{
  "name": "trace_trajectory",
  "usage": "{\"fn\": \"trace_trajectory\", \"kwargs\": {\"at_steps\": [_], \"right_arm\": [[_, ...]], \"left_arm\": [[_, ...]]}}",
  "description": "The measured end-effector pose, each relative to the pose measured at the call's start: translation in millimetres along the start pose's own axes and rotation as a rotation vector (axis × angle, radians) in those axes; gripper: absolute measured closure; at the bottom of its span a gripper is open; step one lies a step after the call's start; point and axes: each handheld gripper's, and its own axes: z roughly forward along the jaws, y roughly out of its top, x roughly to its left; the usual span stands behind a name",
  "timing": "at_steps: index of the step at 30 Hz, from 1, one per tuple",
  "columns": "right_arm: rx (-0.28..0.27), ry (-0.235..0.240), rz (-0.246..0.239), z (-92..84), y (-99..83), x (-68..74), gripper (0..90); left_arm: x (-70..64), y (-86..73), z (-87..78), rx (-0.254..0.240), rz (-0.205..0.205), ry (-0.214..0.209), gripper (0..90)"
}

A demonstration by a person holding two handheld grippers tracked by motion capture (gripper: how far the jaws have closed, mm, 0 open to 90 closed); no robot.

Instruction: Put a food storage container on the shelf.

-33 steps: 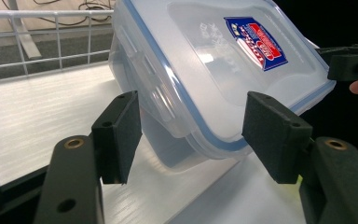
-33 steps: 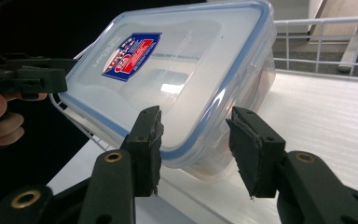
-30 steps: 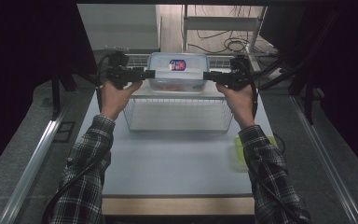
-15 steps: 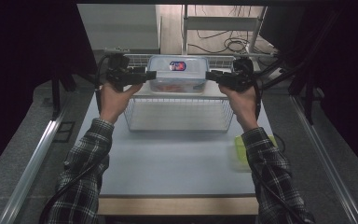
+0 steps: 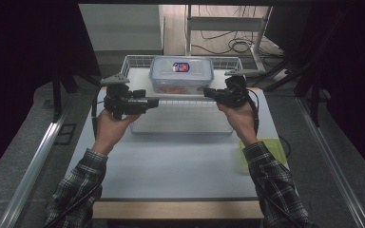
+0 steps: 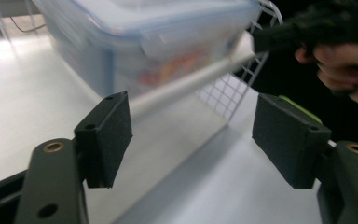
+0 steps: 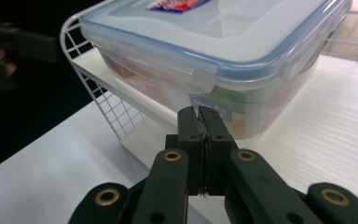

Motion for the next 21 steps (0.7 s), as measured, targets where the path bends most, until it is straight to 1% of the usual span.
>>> {"fn": "trace_trajectory", "kwargs": {"at_steps": [2,3,5,7,8,9,11,12,13,14,15,16,17,18,19,20,21], "right_arm": [[0.001,-0.016,0.004,3.0,0.4,-1.2,87.8],[0.001,-0.02,0.008,4.1,0.7,-1.9,87.8],[0.001,-0.026,0.01,4.8,0.9,-3.0,88.6],[0.0,-0.02,0.016,6.3,0.8,-4.0,88.8],[-0.002,-0.032,0.011,6.6,0.8,-3.7,88.8],[0.003,-0.031,0.014,6.8,0.7,-3.9,88.8],[0.004,-0.025,0.018,6.6,0.1,-3.8,88.7],[0.004,-0.022,0.014,4.6,-1.7,-2.5,87.5],[0.0,-0.016,0.014,3.1,-3.2,-1.8,86.5],[-0.003,-0.01,0.013,1.4,-4.9,-0.8,84.9],[-0.006,-0.007,0.01,-0.5,-6.8,0.5,82.7],[-0.006,-0.007,0.01,-0.5,-6.8,0.5,82.7],[-0.004,-0.002,0.0,-3.9,-11.2,4.1,77.4],[-0.004,-0.002,0.0,-3.9,-11.2,4.1,77.4],[0.0,-0.001,-0.007,-5.5,-13.8,6.0,74.9],[0.003,0.003,-0.019,-8.4,-19.6,9.8,71.0],[0.006,0.008,-0.025,-9.6,-22.7,11.5,69.1]], "left_arm": [[-4.8,-8.6,0.1,0.014,0.018,0.0,26.7],[-7.1,-12.8,0.3,0.018,0.022,0.001,26.6],[-10.4,-20.3,0.9,0.032,0.029,-0.01,25.9],[-13.6,-27.4,1.2,0.039,0.032,-0.016,25.4],[-15.1,-30.6,1.1,0.044,0.034,-0.019,25.0],[-18.3,-36.7,0.4,0.053,0.04,-0.023,23.7],[-20.1,-39.8,-0.2,0.056,0.041,-0.024,23.2],[-21.7,-43.0,-1.0,0.061,0.046,-0.024,21.3],[-24.8,-49.8,-2.6,0.069,0.056,-0.021,20.7],[-24.8,-49.8,-2.6,0.069,0.056,-0.021,20.2],[-27.3,-56.8,-4.2,0.074,0.064,-0.021,19.4],[-27.3,-56.8,-4.2,0.074,0.064,-0.021,18.6],[-28.9,-64.0,-5.1,0.077,0.067,-0.021,17.8],[-28.9,-64.0,-5.1,0.077,0.067,-0.021,17.4],[-29.7,-67.6,-5.1,0.079,0.069,-0.018,17.4],[-31.0,-74.5,-4.1,0.087,0.077,-0.016,16.0],[-31.0,-74.5,-4.1,0.087,0.077,-0.016,15.6]]}}
